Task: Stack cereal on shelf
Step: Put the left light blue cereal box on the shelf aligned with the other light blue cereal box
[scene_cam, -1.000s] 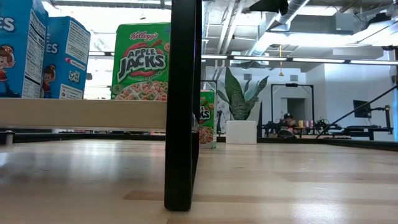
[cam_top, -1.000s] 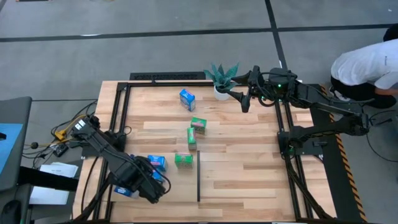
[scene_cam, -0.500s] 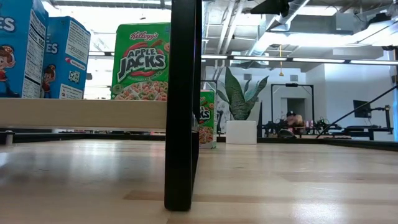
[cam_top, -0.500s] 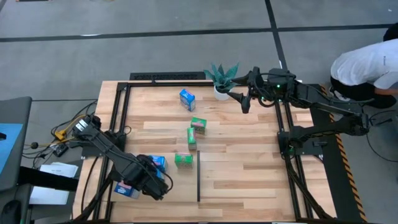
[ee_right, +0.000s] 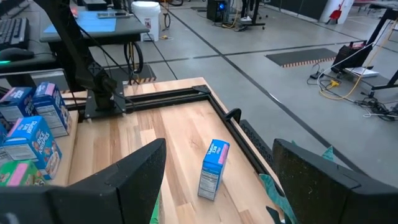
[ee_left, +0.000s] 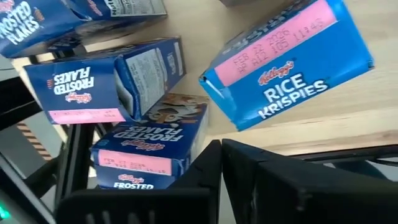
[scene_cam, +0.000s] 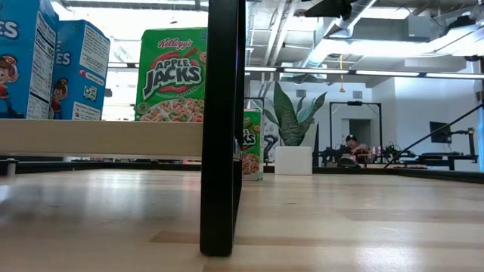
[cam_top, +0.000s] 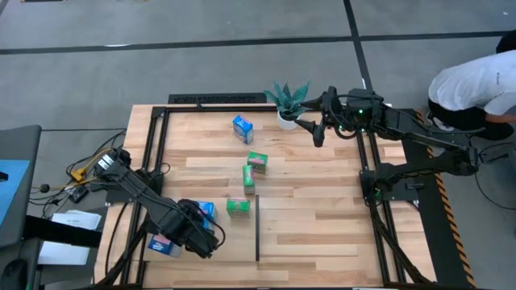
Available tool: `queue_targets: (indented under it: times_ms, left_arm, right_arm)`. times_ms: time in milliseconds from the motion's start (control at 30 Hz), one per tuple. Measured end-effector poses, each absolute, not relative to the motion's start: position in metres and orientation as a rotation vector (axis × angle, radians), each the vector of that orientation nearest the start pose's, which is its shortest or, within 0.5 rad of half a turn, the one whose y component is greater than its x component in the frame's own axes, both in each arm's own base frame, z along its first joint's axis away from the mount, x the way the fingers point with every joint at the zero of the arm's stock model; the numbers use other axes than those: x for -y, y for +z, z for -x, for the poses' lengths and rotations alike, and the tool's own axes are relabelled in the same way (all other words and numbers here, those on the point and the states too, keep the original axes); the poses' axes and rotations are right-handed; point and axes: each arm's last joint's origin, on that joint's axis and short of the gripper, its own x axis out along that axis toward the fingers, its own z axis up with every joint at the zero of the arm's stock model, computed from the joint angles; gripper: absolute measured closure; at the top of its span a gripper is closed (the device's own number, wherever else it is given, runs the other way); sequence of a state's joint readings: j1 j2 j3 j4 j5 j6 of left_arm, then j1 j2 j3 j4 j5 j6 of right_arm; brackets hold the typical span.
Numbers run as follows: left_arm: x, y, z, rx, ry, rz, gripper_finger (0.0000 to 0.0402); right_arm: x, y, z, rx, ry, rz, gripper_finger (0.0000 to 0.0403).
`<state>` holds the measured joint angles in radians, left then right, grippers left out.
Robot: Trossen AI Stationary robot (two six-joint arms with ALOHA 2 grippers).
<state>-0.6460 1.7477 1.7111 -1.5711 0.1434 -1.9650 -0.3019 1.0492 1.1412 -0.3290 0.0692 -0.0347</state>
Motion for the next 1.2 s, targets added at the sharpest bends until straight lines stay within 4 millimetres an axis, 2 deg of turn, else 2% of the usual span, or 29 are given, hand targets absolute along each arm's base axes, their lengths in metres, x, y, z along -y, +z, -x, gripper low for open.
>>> queue_targets:
  times_ms: [200, 433, 1200]
  left_arm:
    - [0.189, 0.314, -0.245, -1.421, 1.081, 1.039, 0.0401]
    - [0.188, 0.300, -0.241, -1.511, 1.111, 1.002, 0.0401]
    - [0.182, 0.300, -0.246, -1.347, 1.132, 0.957, 0.0402]
  right_arm:
    - [0.068, 0.392, -0.210, -0.243, -0.365, 0.010, 0.0085]
    - [0.068, 0.392, -0.210, -0.248, -0.362, 0.032, 0.0085]
    - [0.068, 0.392, -0.210, -0.248, -0.362, 0.032, 0.0085]
